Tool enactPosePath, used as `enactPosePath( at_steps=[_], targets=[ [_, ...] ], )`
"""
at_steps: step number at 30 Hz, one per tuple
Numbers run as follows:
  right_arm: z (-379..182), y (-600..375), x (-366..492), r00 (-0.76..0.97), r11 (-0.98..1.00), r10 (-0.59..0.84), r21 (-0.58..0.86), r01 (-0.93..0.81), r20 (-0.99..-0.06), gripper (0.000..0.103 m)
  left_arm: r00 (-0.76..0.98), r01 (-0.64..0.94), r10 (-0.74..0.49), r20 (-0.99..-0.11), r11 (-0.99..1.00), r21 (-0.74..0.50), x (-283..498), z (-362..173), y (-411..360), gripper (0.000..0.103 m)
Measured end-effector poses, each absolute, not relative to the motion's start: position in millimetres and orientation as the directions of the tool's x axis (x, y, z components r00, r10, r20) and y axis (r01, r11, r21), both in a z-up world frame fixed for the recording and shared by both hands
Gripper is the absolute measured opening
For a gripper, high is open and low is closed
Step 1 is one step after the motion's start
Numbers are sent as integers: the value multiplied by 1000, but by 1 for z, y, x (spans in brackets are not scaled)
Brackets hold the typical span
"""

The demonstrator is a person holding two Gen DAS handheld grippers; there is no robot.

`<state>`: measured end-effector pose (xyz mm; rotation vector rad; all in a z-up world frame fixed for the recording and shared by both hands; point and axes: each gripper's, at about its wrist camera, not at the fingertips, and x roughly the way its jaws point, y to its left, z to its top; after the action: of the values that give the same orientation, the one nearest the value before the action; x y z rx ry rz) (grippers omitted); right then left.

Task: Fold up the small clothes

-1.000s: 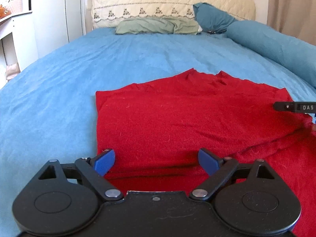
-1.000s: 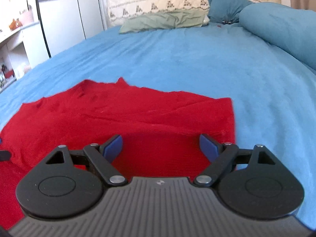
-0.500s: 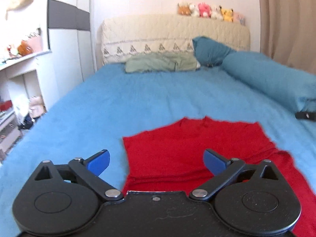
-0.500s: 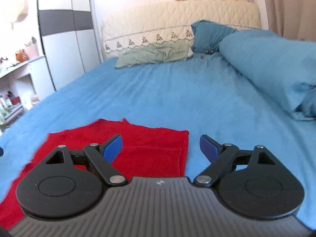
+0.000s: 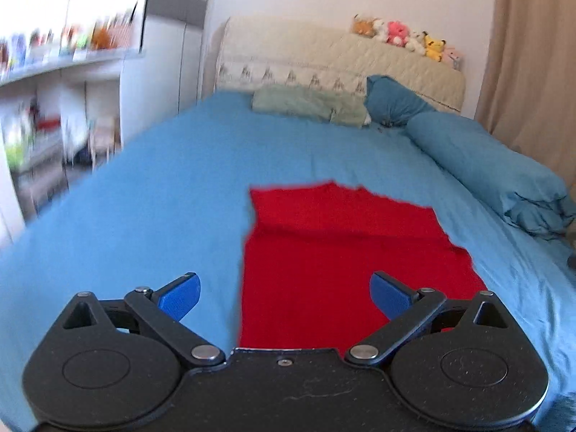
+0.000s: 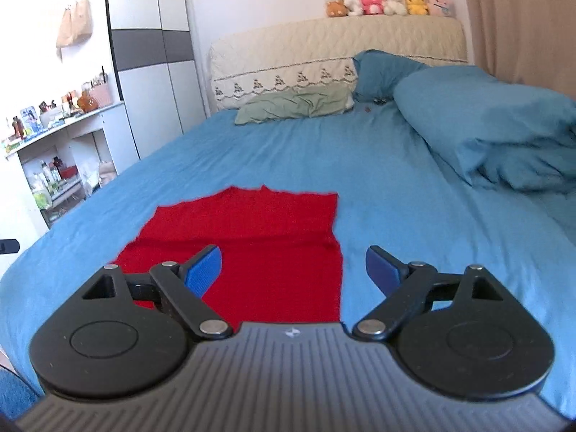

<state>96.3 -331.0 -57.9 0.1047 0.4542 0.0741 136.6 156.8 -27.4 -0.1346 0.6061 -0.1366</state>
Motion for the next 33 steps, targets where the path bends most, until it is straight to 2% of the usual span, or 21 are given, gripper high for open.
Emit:
enactPosePath(
  at_steps=[2,9,11,13,16,21,24,26,30,33],
  targets=[
    [-77,-327,77,887,993,76,113,-27,-456,103,789,77,-184,-586,976,-202,125,-46,159,99],
    [-139,-308,51,808,991,-1,109,81,-590,102,702,41,-144,-697,986,-162,114,-109,153,80],
    [-153,-305,51,788,988,-11,117,105,-615,100,688,26,-124,-715,989,-146,114,-122,153,66],
    [-164,-302,50,775,987,-27,107,121,-632,99,672,5,-113,-732,989,-148,117,-131,155,61],
    [-176,-302,52,748,985,-50,91,147,-661,89,657,-6,-111,-746,988,-153,120,-138,156,51],
    [-190,-309,60,712,973,-28,143,179,-701,76,645,9,-110,-756,991,-136,122,-144,151,50],
    [-195,-306,64,701,974,-2,157,163,-713,69,641,22,-117,-758,991,-135,122,-145,149,44],
    [-199,-302,67,693,977,9,153,146,-721,57,633,25,-121,-765,990,-135,124,-147,147,44],
    [-202,-296,73,691,982,16,143,127,-723,47,618,32,-117,-778,992,-124,127,-150,144,44],
    [-203,-295,75,694,982,17,142,124,-720,34,613,23,-120,-781,991,-134,128,-151,145,36]
  ],
)
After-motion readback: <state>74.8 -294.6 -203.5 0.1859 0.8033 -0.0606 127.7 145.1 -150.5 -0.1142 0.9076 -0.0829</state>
